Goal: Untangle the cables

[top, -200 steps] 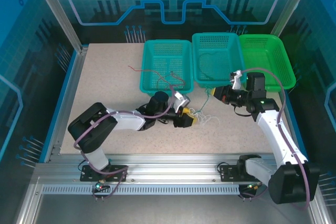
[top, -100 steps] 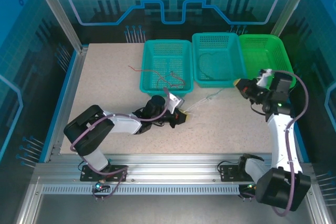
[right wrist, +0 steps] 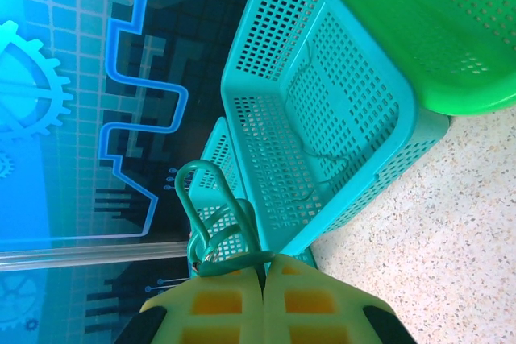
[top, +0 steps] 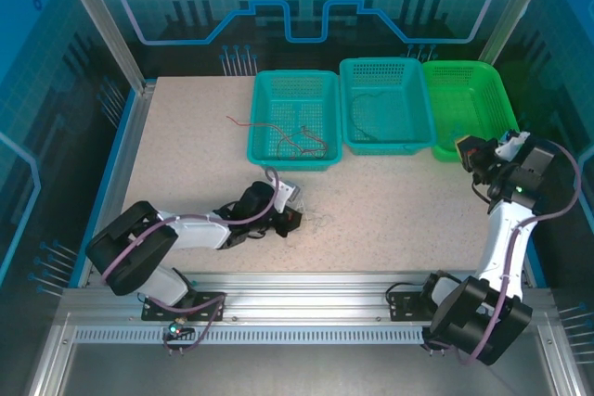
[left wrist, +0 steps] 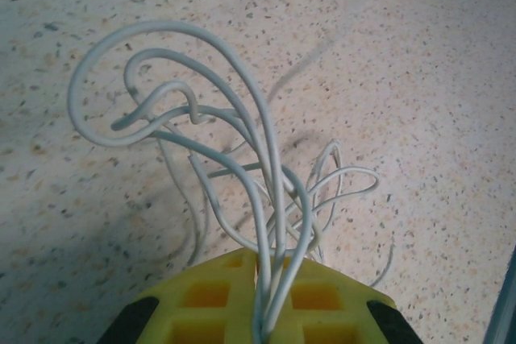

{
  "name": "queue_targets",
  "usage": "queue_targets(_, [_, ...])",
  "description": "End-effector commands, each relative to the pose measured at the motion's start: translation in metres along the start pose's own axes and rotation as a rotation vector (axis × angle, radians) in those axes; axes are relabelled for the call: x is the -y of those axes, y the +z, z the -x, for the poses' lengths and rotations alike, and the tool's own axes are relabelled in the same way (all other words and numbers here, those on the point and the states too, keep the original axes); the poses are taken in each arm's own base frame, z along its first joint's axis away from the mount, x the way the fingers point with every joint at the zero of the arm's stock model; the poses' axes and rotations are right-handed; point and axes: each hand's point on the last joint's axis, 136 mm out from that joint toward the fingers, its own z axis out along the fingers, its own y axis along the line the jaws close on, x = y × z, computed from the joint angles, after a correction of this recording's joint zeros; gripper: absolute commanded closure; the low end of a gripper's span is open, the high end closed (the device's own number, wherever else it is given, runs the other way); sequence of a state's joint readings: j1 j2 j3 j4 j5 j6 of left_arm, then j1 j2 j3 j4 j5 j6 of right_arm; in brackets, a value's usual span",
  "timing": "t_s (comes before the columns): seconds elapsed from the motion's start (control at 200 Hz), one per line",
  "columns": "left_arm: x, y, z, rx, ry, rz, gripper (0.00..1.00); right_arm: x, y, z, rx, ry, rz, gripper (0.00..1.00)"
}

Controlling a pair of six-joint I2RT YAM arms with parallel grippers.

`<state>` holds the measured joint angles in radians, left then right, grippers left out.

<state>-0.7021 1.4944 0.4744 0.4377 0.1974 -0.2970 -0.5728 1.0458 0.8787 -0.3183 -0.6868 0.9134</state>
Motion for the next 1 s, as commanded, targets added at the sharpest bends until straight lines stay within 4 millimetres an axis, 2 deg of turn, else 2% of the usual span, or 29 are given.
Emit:
queue_targets(0.0, [0.002, -0.005, 0.000, 0.005, 0.011, -0.013, 1.00, -0.015, 0.012, 0.000, -0.006, -0.054, 0.007, 1.00])
queue_targets(0.075, [0.011, -0.005, 0.005, 0.022, 0.026, -0.059, 1.00, -0.017, 0.031, -0.010, -0.025, -0.095, -0.017, 1.00])
queue_targets(0.195, [0.020, -0.006, 0.012, 0.048, 0.026, -0.102, 0.85, -0.027, 0.070, -0.017, -0.043, -0.166, -0.031, 1.00])
queue_targets(0.305, [0.022, -0.010, 0.015, 0.063, 0.026, -0.102, 0.77, -0.038, 0.112, -0.023, -0.061, -0.264, -0.054, 1.00])
queue_targets(0.345, [0.021, -0.012, 0.016, 0.066, 0.023, -0.092, 0.72, -0.043, 0.125, -0.021, -0.051, -0.298, -0.059, 1.00])
queue_targets(0.445, [0.020, -0.022, 0.017, 0.081, 0.022, -0.070, 0.60, -0.041, 0.164, -0.012, -0.044, -0.337, -0.104, 1.00])
queue_targets(0.595, [0.019, -0.046, 0.024, 0.122, 0.022, -0.019, 0.48, -0.033, 0.223, -0.002, -0.100, -0.388, -0.160, 1.00])
queue_targets(0.625, [0.017, -0.050, 0.024, 0.126, 0.017, 0.001, 0.47, -0.035, 0.233, -0.002, -0.121, -0.397, -0.160, 0.94])
queue_targets(0.675, [0.013, -0.059, 0.027, 0.137, 0.006, 0.041, 0.44, -0.033, 0.246, -0.004, -0.156, -0.411, -0.172, 0.78])
queue_targets(0.71, [0.009, -0.064, 0.029, 0.139, -0.005, 0.073, 0.42, -0.034, 0.250, -0.004, -0.166, -0.420, -0.178, 0.63])
queue_targets(0.735, [0.006, -0.068, 0.030, 0.142, -0.017, 0.098, 0.41, -0.035, 0.252, -0.005, -0.174, -0.425, -0.178, 0.58])
queue_targets(0.85, [-0.009, -0.083, 0.035, 0.136, -0.093, 0.221, 0.39, -0.044, 0.243, -0.009, -0.190, -0.469, -0.169, 0.50])
queue_targets(0.995, [-0.026, -0.083, 0.037, 0.096, -0.228, 0.291, 0.37, -0.050, 0.209, -0.030, -0.228, -0.519, -0.142, 0.43])
